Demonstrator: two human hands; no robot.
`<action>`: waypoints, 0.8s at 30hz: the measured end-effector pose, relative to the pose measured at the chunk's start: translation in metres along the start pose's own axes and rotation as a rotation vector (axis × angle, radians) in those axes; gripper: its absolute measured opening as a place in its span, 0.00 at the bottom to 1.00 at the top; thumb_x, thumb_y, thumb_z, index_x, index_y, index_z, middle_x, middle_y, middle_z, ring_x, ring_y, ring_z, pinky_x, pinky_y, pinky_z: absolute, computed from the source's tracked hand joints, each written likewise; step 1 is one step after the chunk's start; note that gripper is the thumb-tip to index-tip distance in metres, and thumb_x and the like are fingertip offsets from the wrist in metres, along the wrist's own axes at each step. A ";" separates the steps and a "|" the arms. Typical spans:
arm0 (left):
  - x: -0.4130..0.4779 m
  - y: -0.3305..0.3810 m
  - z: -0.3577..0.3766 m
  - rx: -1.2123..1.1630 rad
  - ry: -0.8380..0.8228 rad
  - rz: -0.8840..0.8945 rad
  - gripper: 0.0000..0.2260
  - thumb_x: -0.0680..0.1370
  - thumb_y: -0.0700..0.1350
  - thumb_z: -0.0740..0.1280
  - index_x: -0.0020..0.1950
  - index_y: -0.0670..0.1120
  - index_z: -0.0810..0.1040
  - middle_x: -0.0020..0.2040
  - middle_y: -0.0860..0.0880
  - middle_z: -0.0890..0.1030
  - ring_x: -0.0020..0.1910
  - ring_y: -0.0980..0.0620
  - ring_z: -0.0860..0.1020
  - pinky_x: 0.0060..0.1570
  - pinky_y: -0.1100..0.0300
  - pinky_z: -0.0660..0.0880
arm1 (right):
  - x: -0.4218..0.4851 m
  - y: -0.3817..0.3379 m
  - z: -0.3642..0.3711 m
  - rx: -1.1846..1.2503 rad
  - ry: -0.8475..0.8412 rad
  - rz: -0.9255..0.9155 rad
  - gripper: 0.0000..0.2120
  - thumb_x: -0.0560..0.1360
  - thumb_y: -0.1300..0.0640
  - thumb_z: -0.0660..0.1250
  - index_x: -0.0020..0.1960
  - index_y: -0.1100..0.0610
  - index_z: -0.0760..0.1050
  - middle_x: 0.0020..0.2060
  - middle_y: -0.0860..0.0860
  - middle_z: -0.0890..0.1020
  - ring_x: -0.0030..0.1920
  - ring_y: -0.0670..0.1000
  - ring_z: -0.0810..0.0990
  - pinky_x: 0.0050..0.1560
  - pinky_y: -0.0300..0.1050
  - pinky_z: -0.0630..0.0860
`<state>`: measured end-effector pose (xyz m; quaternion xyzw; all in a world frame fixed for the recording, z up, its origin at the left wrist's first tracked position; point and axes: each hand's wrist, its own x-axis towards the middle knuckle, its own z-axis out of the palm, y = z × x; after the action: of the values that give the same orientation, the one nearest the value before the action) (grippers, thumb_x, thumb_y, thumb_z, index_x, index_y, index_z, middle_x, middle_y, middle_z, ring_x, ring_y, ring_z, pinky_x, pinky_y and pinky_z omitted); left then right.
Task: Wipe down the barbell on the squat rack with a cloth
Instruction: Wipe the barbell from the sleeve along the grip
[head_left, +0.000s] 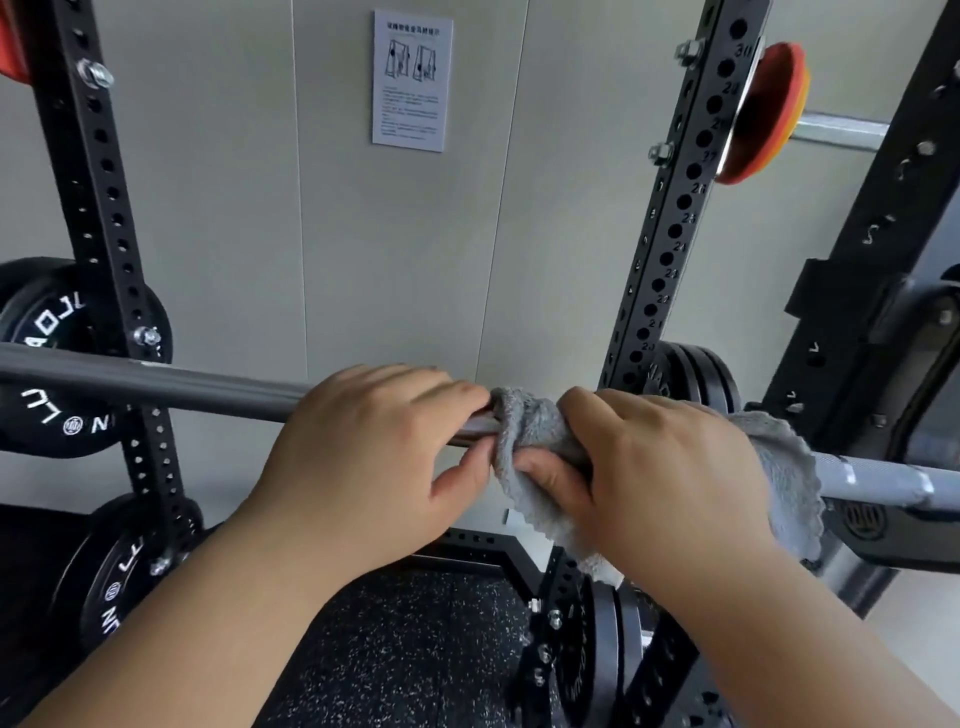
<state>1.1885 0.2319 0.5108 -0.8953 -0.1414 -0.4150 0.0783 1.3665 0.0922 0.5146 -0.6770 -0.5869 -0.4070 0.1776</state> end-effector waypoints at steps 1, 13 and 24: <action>-0.001 -0.002 0.000 0.005 0.001 -0.003 0.14 0.79 0.55 0.64 0.56 0.50 0.85 0.46 0.54 0.85 0.42 0.48 0.82 0.43 0.50 0.79 | -0.003 0.004 0.000 -0.007 0.001 -0.012 0.27 0.83 0.29 0.50 0.41 0.50 0.69 0.31 0.45 0.74 0.29 0.51 0.75 0.33 0.44 0.71; -0.016 -0.013 0.000 0.052 -0.019 -0.027 0.17 0.78 0.55 0.66 0.63 0.49 0.81 0.51 0.53 0.83 0.49 0.48 0.80 0.52 0.49 0.74 | -0.001 -0.011 -0.004 -0.052 0.029 0.087 0.29 0.81 0.27 0.54 0.37 0.51 0.70 0.29 0.45 0.71 0.29 0.52 0.71 0.33 0.45 0.65; -0.020 -0.020 -0.010 -0.009 -0.094 0.011 0.20 0.79 0.54 0.64 0.68 0.48 0.79 0.58 0.53 0.82 0.56 0.49 0.80 0.59 0.47 0.75 | 0.007 -0.012 -0.011 -0.023 -0.060 0.077 0.26 0.80 0.26 0.52 0.37 0.46 0.66 0.27 0.41 0.69 0.26 0.41 0.67 0.29 0.34 0.57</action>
<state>1.1626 0.2441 0.5020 -0.9149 -0.1382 -0.3729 0.0696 1.3513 0.0912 0.5237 -0.7130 -0.5607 -0.3861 0.1678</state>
